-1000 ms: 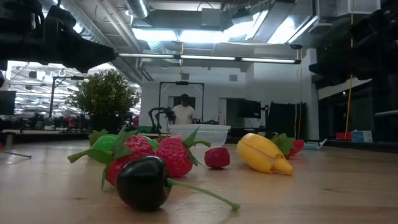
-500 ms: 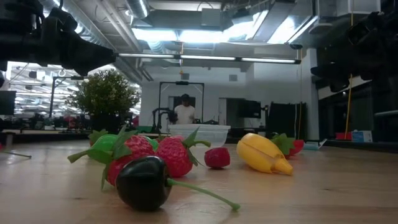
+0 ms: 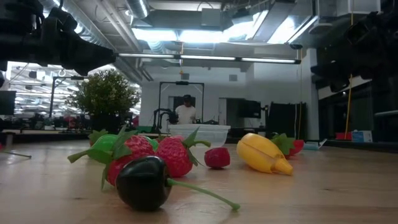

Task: Pick and placing Produce into tupperware
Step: Put the red chili pepper into the transparent container

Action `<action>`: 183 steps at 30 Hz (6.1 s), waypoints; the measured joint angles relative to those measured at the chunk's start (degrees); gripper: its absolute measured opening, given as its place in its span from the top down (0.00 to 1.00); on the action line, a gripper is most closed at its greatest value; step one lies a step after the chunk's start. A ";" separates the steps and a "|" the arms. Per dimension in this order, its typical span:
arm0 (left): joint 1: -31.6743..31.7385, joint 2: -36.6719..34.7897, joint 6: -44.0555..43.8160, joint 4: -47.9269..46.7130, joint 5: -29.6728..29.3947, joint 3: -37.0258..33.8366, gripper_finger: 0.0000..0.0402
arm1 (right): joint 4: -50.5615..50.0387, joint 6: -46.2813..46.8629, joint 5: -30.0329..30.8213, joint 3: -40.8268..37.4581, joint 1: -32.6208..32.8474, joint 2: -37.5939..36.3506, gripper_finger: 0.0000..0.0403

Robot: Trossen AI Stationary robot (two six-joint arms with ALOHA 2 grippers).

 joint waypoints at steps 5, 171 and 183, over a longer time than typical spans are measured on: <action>0.02 0.00 0.02 0.05 0.02 0.01 0.56 | 1.97 -0.07 1.79 0.02 0.00 0.00 0.42; -23.50 60.24 1.33 -23.00 -21.94 30.24 0.56 | -43.58 -8.97 4.32 61.18 -0.39 97.31 0.80; -23.50 60.24 1.51 -23.03 -25.13 30.24 0.56 | -52.50 -11.96 4.05 70.31 -4.17 96.03 0.80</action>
